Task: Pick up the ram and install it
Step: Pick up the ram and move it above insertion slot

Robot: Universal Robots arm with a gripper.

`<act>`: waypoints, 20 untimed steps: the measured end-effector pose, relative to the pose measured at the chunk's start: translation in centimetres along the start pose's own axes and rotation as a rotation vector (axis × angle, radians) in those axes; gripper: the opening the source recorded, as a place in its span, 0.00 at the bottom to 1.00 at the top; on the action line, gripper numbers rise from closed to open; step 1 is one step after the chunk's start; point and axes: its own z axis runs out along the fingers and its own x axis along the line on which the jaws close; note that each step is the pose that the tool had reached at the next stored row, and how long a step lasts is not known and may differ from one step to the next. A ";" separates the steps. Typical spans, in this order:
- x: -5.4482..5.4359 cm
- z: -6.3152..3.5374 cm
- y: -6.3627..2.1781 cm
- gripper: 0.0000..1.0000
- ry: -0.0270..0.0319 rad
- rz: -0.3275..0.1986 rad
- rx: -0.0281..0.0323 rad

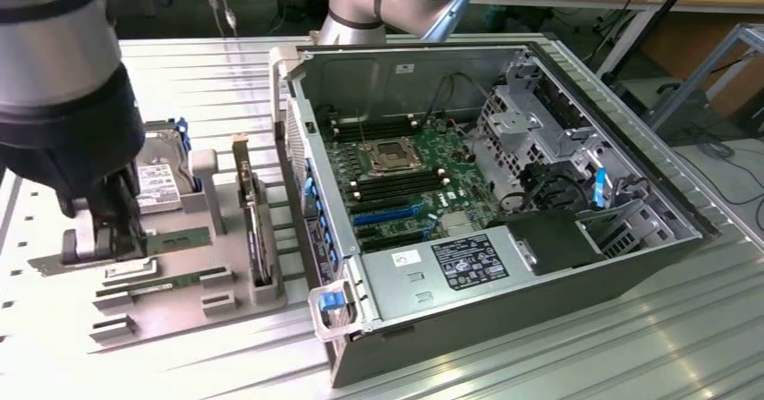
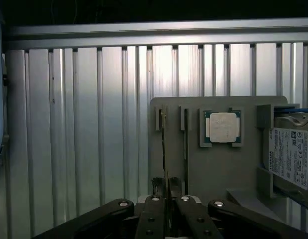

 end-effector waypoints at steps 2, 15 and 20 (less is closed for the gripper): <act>0.0 -1.08 0.03 0.15 0.0003 0.001 -0.0001; -1.6 -5.06 -2.44 0.15 0.0096 0.006 -0.0005; -1.7 -5.24 -6.30 0.15 0.0072 0.005 -0.0010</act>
